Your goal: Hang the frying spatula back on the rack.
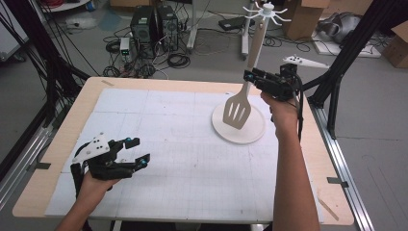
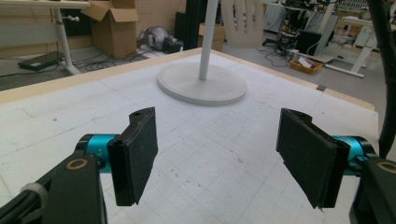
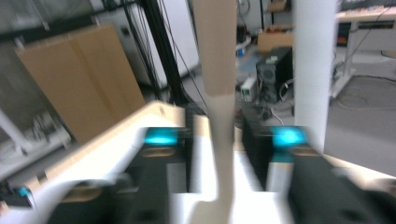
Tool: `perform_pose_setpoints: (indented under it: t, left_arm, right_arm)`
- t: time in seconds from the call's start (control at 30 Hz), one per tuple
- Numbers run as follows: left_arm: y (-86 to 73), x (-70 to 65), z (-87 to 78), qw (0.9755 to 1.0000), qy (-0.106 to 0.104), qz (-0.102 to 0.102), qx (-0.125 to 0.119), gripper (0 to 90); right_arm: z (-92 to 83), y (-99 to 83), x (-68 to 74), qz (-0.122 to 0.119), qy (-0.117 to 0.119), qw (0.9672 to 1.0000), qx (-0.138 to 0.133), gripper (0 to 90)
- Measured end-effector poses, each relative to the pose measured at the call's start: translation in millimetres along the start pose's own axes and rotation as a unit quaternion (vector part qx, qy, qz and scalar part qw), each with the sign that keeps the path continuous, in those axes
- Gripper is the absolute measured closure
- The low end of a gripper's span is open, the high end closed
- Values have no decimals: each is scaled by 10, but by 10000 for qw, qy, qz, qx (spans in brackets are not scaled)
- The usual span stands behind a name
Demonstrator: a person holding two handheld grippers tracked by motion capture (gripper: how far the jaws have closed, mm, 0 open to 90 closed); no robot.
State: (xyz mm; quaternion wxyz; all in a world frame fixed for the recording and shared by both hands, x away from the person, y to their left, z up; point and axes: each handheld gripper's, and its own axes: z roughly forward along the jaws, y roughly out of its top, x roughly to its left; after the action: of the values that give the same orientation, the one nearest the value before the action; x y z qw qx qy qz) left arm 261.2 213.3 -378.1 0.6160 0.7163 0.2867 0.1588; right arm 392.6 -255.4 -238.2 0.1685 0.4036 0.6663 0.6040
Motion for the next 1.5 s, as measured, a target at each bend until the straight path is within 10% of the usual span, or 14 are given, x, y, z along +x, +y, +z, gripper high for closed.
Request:
perform_pose_setpoints:
  t: [0.47, 0.83, 1.07, 1.5]
  left_arm:
    - [-75, 164, -84, 9996, 135, -216, -148, 164]
    - [-103, 211, -42, 9994, 217, 101, -240, 169]
    - [-133, 223, -35, 9993, 357, 34, -141, 169]
    - [-189, 227, -83, 9985, 516, -87, -179, 170]
  right_arm:
    - [-832, -1057, 28, -874, -1240, 9877, 381, 183]
    - [-1246, -1818, 272, -1066, -1319, 9853, 219, 156]
    - [-1242, -1942, 296, -859, -1202, 9887, 243, 157]
    - [-1279, -1970, 299, -922, -1375, 9855, 362, 157]
